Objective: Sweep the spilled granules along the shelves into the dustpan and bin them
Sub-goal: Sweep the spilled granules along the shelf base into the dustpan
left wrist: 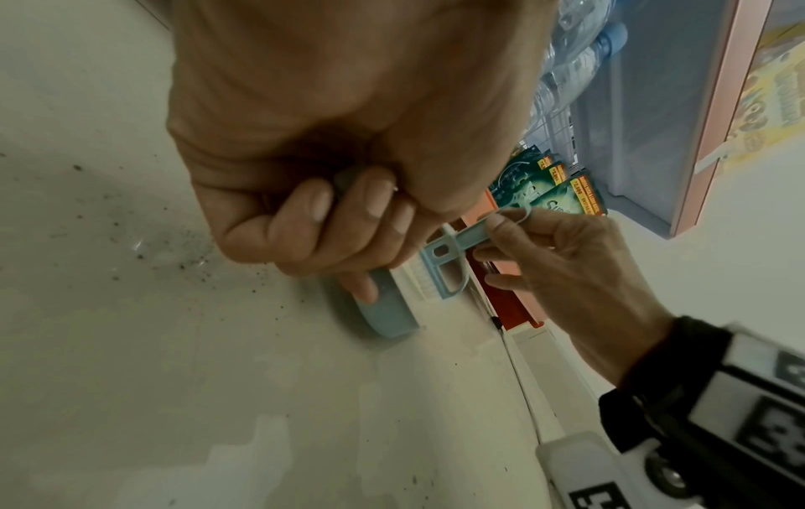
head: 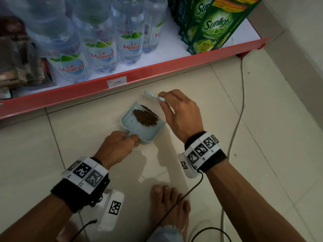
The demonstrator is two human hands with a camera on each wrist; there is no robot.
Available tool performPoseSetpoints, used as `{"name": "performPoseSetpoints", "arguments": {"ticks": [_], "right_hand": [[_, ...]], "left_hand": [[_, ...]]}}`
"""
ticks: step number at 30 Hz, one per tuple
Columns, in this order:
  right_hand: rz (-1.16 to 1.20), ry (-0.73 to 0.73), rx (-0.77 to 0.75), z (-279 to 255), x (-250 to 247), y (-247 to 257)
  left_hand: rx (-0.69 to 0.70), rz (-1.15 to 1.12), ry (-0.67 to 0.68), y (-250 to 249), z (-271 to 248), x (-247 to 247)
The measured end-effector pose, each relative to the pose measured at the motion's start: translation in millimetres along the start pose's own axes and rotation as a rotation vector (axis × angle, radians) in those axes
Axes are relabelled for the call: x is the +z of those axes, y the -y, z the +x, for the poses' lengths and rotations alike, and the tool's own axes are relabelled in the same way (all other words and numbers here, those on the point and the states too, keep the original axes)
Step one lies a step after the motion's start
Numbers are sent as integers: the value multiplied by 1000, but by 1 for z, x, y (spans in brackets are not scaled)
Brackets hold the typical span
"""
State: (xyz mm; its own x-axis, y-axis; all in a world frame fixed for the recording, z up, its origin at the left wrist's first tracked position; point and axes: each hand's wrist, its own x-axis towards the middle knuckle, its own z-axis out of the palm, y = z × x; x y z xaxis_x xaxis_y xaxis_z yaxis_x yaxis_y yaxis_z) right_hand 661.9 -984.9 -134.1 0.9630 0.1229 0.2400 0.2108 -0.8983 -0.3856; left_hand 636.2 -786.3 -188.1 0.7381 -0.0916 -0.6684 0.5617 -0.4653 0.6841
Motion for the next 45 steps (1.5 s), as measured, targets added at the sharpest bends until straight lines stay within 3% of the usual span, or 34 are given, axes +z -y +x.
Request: {"name": "performPoseSetpoints", "arguments": {"ticks": [4, 8, 12, 15, 18, 22, 26, 29, 32, 36, 40, 45], "right_hand": [[62, 166, -23, -2, 5, 0], [197, 83, -70, -4, 4, 10], [88, -16, -24, 8, 0, 5], [3, 88, 13, 10, 2, -1], [99, 182, -24, 1, 6, 5], [218, 100, -31, -2, 4, 11], [33, 6, 10, 10, 1, 0], [-14, 103, 18, 10, 5, -1], [119, 165, -22, -3, 10, 9], [233, 63, 10, -4, 6, 9], [47, 2, 93, 12, 0, -11], [93, 156, 11, 1, 2, -4]], "left_hand": [[-11, 9, 1, -2, -2, -1], [-23, 11, 7, -1, -1, -1], [-26, 18, 12, -1, -1, -1], [-30, 20, 7, -2, -1, -1], [-31, 19, 11, -2, -2, -1], [-28, 29, 2, -2, -2, -1], [-20, 27, 9, 0, -2, -1], [-15, 29, 0, 1, -2, 0], [-17, 33, -10, 1, -1, 0], [-14, 40, 1, 5, 0, -1], [-1, 37, 10, 8, 1, -1], [6, 44, -2, 8, 2, -1]]}}
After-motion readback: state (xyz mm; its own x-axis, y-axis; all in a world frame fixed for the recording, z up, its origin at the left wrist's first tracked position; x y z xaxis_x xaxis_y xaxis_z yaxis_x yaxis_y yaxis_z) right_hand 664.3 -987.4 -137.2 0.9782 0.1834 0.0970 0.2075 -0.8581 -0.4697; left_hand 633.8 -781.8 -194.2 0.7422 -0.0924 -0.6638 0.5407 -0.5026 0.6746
